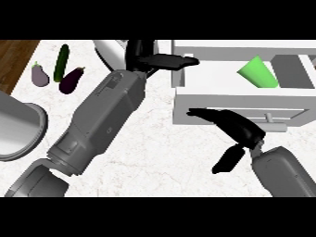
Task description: Pick up the cup, place it into the drawer and close the drawer
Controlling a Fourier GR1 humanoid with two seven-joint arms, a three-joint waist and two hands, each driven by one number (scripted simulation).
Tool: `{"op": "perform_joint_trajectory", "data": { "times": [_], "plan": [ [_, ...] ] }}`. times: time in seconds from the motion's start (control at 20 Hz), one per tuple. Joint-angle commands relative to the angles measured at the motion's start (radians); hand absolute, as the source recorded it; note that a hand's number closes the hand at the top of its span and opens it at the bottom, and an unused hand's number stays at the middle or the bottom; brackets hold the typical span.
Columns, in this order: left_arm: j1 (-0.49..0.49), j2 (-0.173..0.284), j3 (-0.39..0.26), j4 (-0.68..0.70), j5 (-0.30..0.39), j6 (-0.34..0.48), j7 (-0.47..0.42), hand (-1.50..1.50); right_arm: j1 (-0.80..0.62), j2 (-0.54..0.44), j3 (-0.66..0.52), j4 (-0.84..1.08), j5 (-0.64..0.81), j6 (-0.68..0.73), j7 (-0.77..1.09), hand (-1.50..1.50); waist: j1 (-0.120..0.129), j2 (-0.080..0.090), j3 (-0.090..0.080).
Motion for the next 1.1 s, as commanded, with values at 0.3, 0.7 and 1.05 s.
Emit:
{"op": "perform_joint_trajectory", "data": {
  "times": [0.3,0.7,1.05],
  "plan": [
    [0.178,0.125,0.009,-0.146,0.013,-0.125,0.007,-1.5,-0.256,0.062,-0.071,0.601,0.128,-0.178,-0.238,1.5,0.08,0.005,0.002],
    [0.251,0.145,-0.007,-0.223,0.015,-0.151,0.032,-1.5,-0.472,-0.031,-0.277,0.817,0.035,-0.231,-0.368,1.5,0.136,0.022,0.005],
    [0.299,0.162,-0.023,-0.263,0.012,-0.188,0.046,-1.5,-0.594,-0.063,-0.355,0.887,-0.007,-0.251,-0.318,1.5,0.162,0.033,0.004]
  ]
}}
